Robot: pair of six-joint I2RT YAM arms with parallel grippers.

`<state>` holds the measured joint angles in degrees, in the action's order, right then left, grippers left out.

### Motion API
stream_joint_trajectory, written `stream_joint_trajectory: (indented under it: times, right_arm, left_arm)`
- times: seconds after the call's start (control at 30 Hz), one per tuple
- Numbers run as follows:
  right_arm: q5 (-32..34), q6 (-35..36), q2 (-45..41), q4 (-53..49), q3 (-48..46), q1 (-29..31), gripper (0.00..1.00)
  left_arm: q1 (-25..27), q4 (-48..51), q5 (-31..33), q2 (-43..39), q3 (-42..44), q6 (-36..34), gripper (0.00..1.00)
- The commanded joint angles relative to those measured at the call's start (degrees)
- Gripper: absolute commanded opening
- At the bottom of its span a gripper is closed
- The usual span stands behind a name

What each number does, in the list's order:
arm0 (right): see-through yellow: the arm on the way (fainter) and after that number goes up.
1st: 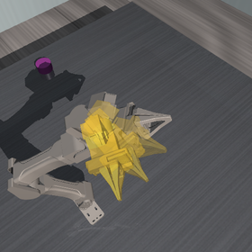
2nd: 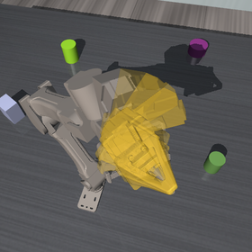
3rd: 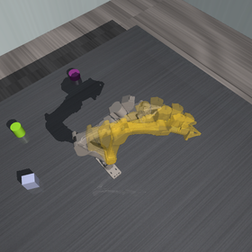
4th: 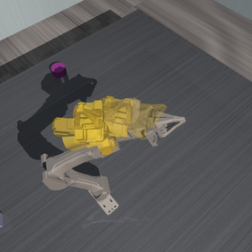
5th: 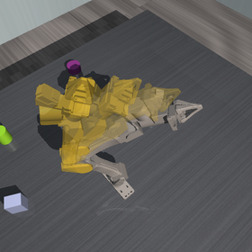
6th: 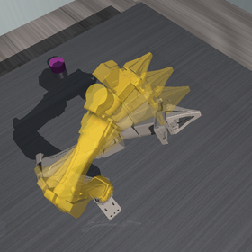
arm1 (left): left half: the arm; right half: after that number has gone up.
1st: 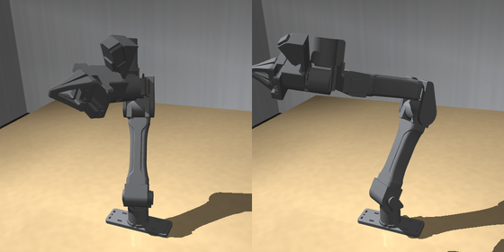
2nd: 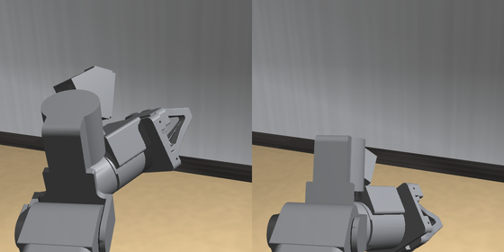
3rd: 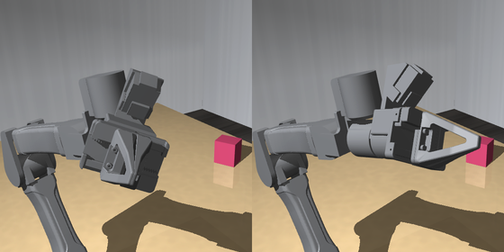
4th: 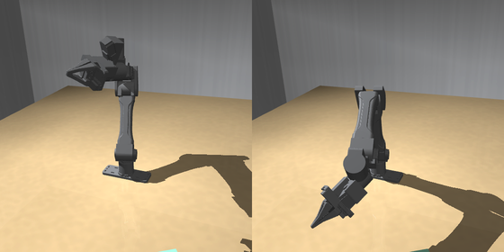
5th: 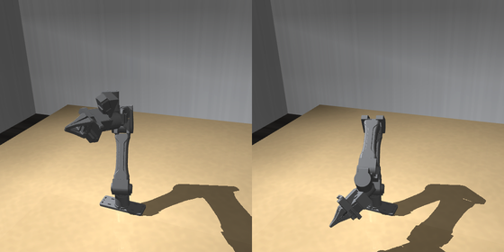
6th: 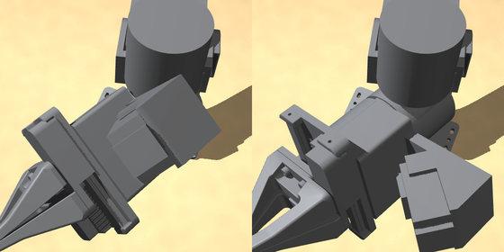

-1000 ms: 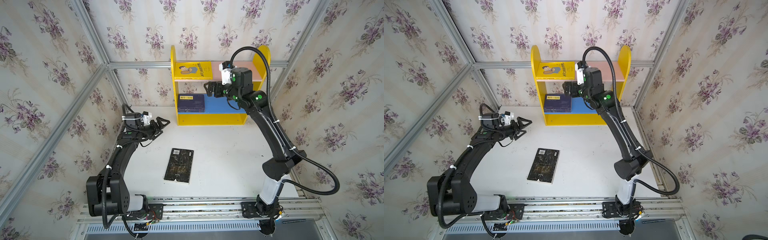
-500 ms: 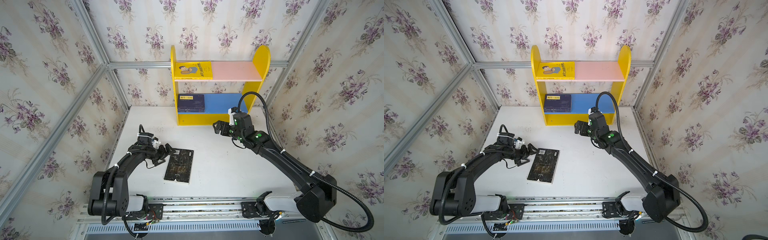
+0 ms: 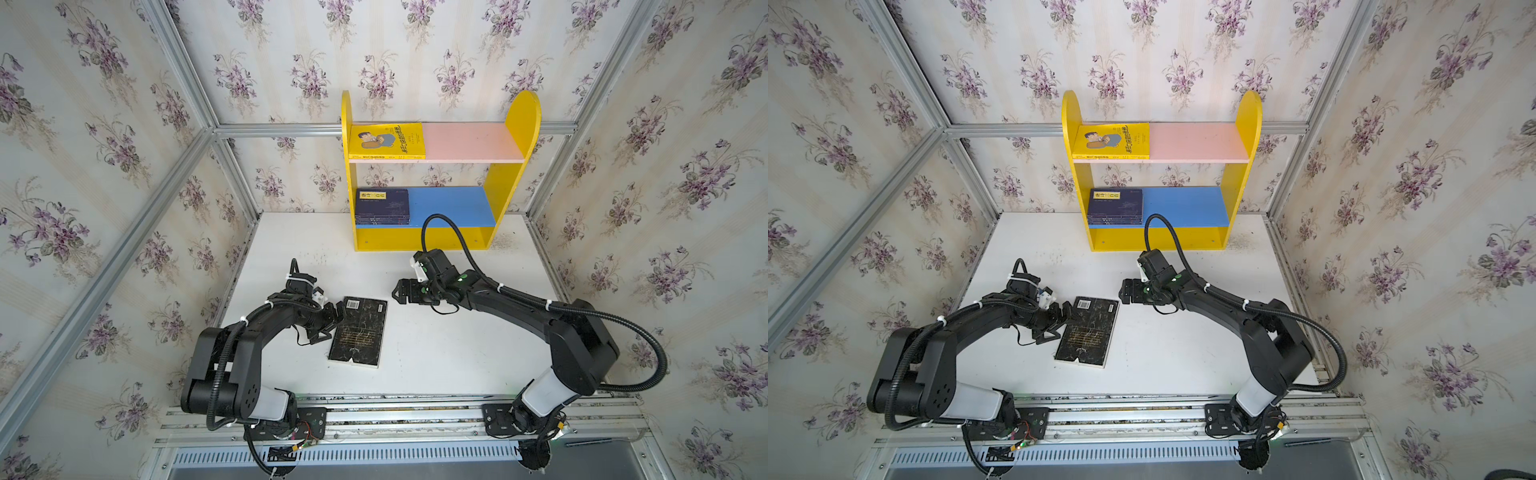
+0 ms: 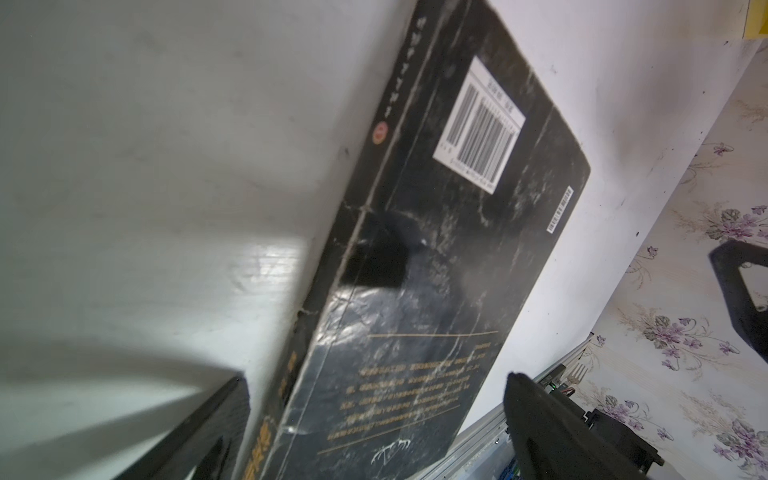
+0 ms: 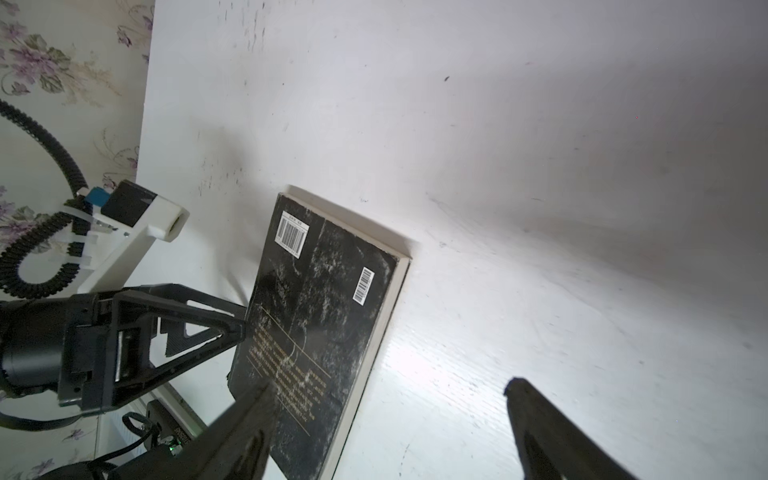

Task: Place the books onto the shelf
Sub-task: 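Withdraw the right gripper from the shelf toward the black book while left lowers, then grasp the black paperback's opposite edges with both grippers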

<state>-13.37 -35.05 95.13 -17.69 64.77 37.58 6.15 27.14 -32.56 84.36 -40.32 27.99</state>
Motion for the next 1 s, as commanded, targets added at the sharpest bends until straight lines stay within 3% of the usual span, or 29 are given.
stream_joint_trajectory:
  times: [0.0,0.4,0.67,0.8,0.97]
  right_arm:
    - [-3.27,2.88,3.36,-3.77,2.81,0.17,0.81]
    - [-8.8,7.01,9.57,-4.21,0.65,0.23,0.65]
    - [-9.15,8.39,15.48,-4.93,4.48,0.24,0.46]
    - [-8.53,7.36,17.91,-3.46,7.34,0.3,0.36]
    - [-7.08,3.53,20.17,1.2,10.22,-0.13,0.35]
  left_arm:
    - [1.32,0.6,0.67,2.13,-0.42,-1.18,0.98]
    - [3.42,-1.62,-3.6,5.71,-1.5,-0.36,0.98]
    - [5.59,-4.08,-6.86,7.78,-2.11,1.21,0.98]
    - [7.04,-7.2,-9.26,9.6,-4.13,3.85,0.98]
    - [8.06,-11.84,-11.6,12.67,-6.75,8.09,0.98]
